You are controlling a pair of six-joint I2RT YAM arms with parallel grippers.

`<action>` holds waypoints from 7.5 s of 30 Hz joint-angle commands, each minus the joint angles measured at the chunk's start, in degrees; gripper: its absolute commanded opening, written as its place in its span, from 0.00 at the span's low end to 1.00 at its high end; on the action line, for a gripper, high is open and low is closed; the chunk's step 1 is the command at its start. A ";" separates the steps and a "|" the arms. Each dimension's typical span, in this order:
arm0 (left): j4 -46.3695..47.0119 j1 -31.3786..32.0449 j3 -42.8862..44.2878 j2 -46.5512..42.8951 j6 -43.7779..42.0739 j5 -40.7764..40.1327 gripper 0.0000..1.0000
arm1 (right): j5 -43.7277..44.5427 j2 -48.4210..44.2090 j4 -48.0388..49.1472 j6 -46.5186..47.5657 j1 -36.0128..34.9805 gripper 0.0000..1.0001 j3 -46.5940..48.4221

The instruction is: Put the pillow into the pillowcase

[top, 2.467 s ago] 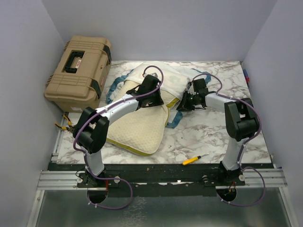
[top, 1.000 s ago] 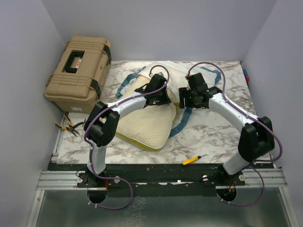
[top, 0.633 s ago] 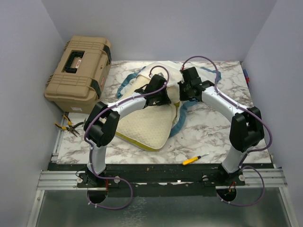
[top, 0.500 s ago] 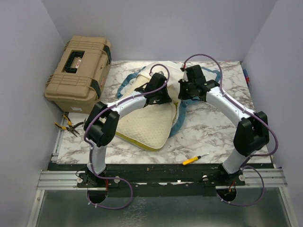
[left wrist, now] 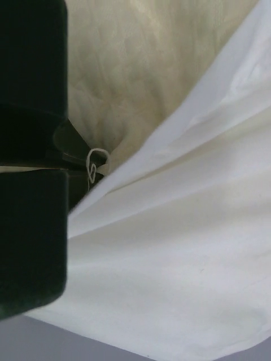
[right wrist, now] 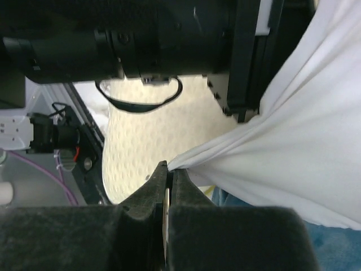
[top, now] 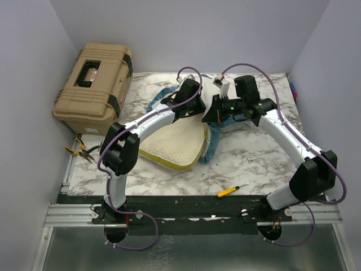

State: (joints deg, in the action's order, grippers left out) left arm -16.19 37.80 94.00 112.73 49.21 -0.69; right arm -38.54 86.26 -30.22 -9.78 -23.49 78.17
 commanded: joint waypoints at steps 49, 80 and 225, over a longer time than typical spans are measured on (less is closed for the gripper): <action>5.11 -8.18 -28.63 -24.02 -4.41 -1.68 0.00 | 7.25 30.71 -2.17 -0.75 -8.94 0.00 30.51; 7.49 -8.53 -35.29 -31.56 -0.99 0.64 0.00 | 55.43 28.03 -3.37 1.81 -8.68 0.74 20.66; 13.31 -19.37 -24.46 -10.73 -13.80 19.83 0.00 | 45.65 35.57 4.71 -13.34 -6.48 0.00 19.77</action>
State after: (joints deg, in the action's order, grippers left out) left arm -1.87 17.08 74.19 108.99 33.69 16.32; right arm -4.08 123.83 -26.35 -25.96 -35.11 98.98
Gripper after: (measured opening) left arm 0.017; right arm 0.008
